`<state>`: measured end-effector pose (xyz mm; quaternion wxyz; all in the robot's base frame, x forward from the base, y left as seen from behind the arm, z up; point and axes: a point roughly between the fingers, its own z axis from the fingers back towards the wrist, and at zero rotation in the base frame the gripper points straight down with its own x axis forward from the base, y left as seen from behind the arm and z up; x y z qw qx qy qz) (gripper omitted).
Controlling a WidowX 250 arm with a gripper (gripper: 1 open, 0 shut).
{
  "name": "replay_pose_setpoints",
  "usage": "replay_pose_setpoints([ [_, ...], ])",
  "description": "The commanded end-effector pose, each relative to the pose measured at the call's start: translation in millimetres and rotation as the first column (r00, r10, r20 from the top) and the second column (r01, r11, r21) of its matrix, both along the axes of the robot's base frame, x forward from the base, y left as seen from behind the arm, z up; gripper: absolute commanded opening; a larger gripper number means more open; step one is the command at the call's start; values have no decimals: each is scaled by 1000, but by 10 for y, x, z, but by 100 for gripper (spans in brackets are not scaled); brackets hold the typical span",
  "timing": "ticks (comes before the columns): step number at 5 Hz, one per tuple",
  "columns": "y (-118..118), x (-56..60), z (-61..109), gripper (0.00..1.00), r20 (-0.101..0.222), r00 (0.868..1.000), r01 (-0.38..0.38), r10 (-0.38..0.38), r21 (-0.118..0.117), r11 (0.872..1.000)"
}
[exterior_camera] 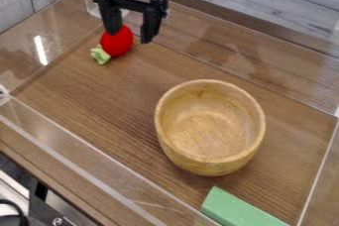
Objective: Move the red object to the right side of the table
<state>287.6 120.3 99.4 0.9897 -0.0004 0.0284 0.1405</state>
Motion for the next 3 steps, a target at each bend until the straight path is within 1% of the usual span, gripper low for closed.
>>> replay_pose_setpoints([
  [1, 303, 125, 107, 100, 73, 991, -118, 114, 45, 992],
  [3, 514, 311, 24, 100, 91, 990, -114, 109, 50, 992],
])
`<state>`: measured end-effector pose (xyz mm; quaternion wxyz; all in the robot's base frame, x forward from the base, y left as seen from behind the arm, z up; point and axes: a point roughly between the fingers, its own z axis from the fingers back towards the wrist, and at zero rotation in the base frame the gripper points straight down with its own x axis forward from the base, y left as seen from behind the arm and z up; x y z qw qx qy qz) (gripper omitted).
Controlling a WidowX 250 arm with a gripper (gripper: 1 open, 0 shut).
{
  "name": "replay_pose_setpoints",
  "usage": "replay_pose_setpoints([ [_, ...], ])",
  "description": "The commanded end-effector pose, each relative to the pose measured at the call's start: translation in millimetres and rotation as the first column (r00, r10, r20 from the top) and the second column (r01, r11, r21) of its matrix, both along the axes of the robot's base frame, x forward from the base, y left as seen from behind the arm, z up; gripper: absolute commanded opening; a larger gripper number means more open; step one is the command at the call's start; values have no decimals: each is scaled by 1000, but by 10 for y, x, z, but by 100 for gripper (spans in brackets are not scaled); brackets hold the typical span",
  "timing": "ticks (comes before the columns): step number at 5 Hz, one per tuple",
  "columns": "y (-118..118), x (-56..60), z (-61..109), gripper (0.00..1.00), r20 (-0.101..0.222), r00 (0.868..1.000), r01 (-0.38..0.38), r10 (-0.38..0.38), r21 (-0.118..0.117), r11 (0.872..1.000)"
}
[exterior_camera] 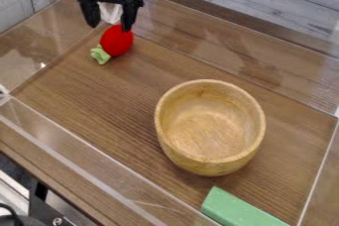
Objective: Move the red object to the right side of the table
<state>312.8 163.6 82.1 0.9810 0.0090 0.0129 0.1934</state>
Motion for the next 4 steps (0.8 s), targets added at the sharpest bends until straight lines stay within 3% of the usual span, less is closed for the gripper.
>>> replay_pose_setpoints([
  [1, 157, 174, 87, 100, 62, 998, -24, 22, 36, 999],
  [2, 204, 267, -20, 100, 60, 997, -42, 40, 39, 998],
  [4, 22, 478, -106, 100, 47, 990, 130, -132, 51, 990],
])
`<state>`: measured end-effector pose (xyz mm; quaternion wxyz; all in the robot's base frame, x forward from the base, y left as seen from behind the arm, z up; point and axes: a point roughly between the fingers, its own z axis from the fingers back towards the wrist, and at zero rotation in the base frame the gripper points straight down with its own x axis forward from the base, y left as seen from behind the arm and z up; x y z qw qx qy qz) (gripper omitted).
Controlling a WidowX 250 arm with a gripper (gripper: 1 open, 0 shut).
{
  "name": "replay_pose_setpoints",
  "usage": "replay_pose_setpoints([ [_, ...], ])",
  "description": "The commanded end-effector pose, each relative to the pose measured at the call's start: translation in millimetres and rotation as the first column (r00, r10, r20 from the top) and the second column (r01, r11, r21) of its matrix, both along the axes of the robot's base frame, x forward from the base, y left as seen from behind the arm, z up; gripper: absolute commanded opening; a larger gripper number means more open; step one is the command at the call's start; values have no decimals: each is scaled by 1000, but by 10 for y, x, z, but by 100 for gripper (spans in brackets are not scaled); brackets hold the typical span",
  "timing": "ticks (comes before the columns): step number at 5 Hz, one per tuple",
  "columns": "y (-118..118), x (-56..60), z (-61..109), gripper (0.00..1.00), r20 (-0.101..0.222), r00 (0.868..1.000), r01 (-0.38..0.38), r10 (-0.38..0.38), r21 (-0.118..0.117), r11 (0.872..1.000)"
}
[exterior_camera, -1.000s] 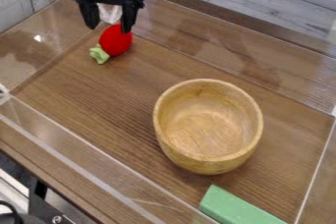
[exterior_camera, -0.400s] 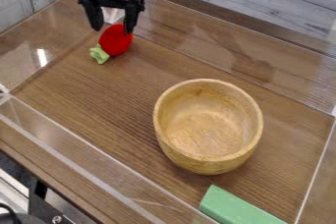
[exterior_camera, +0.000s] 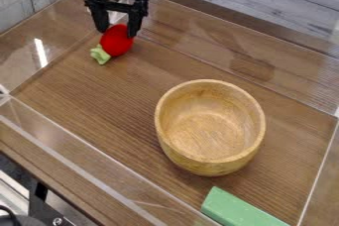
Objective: Move the red object to the right side of the table
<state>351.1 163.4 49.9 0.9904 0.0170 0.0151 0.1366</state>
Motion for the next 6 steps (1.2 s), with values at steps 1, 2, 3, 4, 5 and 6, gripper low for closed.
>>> replay_pose_setpoints([
  [1, 79, 200, 242, 100, 54, 998, -42, 40, 37, 998],
  [2, 129, 258, 266, 100, 49, 994, -98, 96, 42, 994],
  [3, 55, 213, 228, 100, 38, 990, -140, 138, 50, 989],
  [4, -22, 172, 194, 100, 30, 983, -180, 179, 59, 982],
  [5, -82, 140, 193, 0, 29, 974, -226, 225, 61, 972],
  [6, -5, 106, 169, 0, 30, 972, -236, 235, 58, 970],
])
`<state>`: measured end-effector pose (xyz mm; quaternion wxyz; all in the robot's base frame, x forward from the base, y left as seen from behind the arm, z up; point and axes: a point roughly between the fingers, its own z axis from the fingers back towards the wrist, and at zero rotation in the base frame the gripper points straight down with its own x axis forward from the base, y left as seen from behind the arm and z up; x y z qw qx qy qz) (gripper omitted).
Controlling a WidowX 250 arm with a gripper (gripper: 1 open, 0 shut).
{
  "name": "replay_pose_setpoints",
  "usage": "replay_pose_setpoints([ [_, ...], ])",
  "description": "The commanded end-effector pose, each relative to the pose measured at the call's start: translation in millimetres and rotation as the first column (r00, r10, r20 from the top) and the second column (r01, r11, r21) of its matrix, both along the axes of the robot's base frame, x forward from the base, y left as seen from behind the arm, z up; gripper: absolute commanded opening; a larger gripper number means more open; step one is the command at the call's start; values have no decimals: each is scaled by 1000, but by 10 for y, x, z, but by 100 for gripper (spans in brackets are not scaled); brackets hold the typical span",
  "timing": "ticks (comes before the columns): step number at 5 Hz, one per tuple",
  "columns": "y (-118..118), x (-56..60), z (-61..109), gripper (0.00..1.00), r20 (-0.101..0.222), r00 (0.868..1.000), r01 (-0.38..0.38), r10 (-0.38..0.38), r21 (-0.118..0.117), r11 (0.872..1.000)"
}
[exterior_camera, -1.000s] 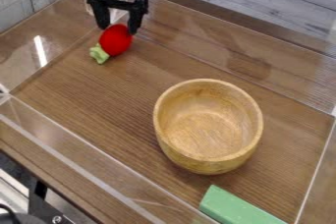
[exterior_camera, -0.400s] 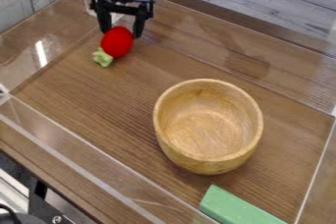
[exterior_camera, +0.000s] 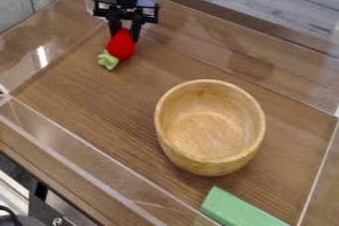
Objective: Move the red object to the right side of the table
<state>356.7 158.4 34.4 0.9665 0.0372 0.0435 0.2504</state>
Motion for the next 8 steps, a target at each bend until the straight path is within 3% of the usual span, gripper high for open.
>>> replay_pose_setpoints([
  [1, 108, -7, 337, 100, 84, 996, -10, 7, 35, 999],
  [2, 57, 64, 345, 0, 88, 994, 63, -66, 37, 997],
  [4, -145, -51, 651, 0, 144, 989, 20, -25, 37, 999],
  [5, -229, 28, 768, 0, 160, 987, 23, -27, 28, 999],
  [6, -279, 135, 752, 0, 159, 987, 19, -23, 31, 999],
  [8, -595, 180, 890, 0, 147, 986, 75, -79, 38, 996],
])
